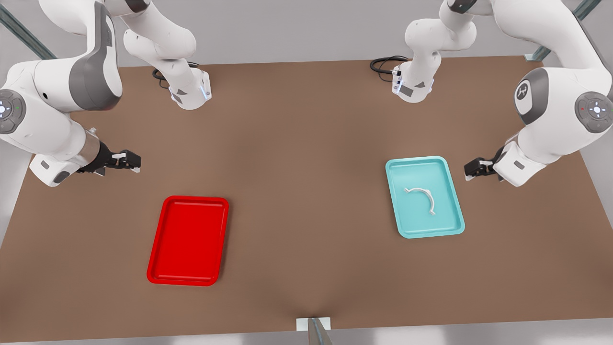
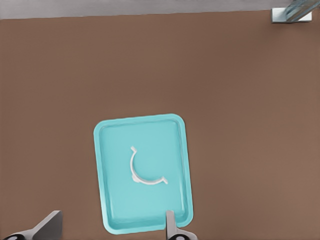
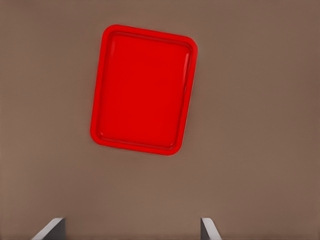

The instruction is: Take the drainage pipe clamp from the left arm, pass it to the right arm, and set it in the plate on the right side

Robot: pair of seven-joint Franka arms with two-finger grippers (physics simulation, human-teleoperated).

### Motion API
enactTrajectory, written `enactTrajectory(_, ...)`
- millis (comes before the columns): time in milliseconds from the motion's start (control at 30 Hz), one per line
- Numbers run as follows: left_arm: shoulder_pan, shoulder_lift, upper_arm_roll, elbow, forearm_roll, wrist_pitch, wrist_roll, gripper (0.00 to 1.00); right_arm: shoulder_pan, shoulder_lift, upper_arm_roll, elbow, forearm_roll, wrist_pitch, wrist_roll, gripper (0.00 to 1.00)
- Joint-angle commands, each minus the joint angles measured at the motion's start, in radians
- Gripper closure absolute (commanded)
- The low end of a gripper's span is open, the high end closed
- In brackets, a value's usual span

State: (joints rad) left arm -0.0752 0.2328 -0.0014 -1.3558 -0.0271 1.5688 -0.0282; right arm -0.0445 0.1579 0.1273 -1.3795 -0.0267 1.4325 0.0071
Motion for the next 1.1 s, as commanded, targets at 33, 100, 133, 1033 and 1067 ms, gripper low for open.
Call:
enactTrajectory(33,0.000,0.017,0.000,0.000,-0.005,0.019,-0.006,0.00,0.000,-0.001,0.000,0.000,0.001,-0.004,0.001,0.00)
enactTrajectory(100,-0.008,0.065,0.003,-0.013,0.000,0.020,-0.192,0.00,0.000,0.000,-0.001,0.000,0.001,-0.004,0.001,0.00)
enactTrajectory(133,-0.018,0.079,0.004,-0.035,0.004,0.039,-0.217,0.00,0.000,0.000,-0.001,0.000,0.001,-0.004,0.001,0.00)
enactTrajectory(1033,-0.130,0.037,0.006,-0.905,0.101,1.008,-1.998,0.00,-0.098,0.041,0.003,0.004,0.001,0.014,-0.124,0.00)
enactTrajectory(1067,-0.135,0.042,0.006,-0.908,0.101,1.013,-1.998,0.00,-0.098,0.041,0.003,0.004,0.001,0.014,-0.124,0.00)
